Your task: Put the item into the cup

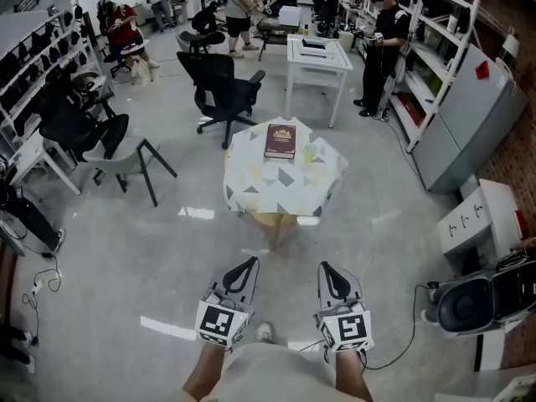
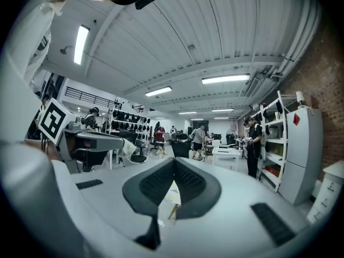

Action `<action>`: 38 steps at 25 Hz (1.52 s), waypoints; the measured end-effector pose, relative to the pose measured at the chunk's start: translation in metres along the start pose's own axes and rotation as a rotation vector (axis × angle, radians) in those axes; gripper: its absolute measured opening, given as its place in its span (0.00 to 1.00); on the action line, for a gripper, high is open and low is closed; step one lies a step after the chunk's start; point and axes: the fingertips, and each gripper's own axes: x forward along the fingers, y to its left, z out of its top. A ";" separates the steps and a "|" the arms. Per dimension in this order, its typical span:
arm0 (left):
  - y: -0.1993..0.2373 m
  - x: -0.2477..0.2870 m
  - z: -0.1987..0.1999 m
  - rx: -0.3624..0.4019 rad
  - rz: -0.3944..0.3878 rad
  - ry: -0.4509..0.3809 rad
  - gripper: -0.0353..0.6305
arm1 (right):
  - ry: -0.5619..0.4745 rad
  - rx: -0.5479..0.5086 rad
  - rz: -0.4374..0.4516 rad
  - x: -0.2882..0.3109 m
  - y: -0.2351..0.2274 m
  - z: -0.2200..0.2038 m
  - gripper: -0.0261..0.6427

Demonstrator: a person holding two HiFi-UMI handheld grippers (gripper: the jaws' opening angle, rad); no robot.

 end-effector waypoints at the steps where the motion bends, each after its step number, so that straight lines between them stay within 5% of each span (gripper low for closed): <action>1: 0.004 0.002 -0.001 -0.001 -0.003 -0.001 0.07 | 0.001 -0.001 -0.003 0.004 0.001 0.000 0.05; 20: 0.047 0.016 -0.014 -0.018 -0.015 0.001 0.07 | 0.014 -0.006 -0.018 0.047 0.014 -0.003 0.05; 38: 0.067 0.069 -0.007 -0.002 0.002 -0.013 0.07 | -0.009 -0.007 -0.004 0.096 -0.021 0.000 0.05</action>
